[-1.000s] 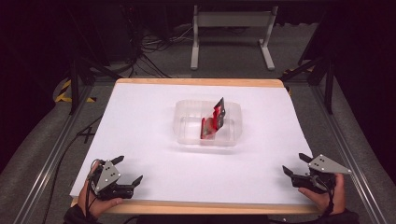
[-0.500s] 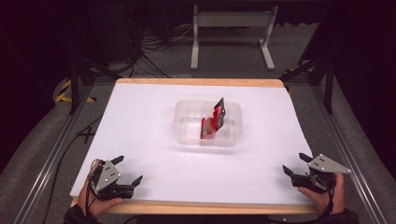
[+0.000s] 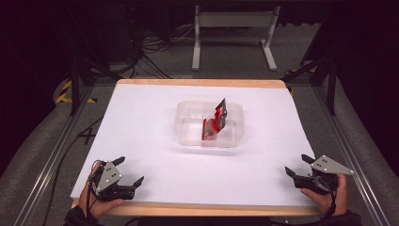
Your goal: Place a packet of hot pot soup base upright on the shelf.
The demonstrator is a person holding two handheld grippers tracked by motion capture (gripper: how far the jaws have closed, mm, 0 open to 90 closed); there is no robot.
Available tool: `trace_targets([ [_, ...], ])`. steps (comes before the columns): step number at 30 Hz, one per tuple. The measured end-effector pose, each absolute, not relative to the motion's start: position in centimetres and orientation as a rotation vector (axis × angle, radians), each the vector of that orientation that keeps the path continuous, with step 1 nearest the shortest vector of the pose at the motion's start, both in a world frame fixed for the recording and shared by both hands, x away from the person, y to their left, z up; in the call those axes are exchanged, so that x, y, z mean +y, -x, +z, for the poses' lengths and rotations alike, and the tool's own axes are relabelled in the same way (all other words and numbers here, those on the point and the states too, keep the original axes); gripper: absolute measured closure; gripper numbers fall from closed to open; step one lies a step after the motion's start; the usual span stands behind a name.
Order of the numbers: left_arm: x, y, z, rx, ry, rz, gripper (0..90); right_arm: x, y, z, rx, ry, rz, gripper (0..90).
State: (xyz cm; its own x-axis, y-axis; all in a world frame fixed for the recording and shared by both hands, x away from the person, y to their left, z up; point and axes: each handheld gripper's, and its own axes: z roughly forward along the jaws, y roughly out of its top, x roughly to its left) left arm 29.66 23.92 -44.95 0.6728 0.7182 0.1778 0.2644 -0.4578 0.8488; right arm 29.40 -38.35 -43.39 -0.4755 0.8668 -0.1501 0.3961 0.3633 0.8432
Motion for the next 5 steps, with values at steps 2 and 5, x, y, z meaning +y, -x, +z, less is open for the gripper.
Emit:
trace_targets([
  [2, 23.89, -29.7, -44.94, 0.756, -2.028, 0.67, 7.9, -38.41, -29.38, -43.4, 2.032, -1.091, 1.025, 22.4],
  [5, 23.8, -29.81, -44.95, 0.759, -2.028, 0.669, 7.9, -38.44, -29.35, -43.41, 2.03, -1.093, 1.026, 22.4],
])
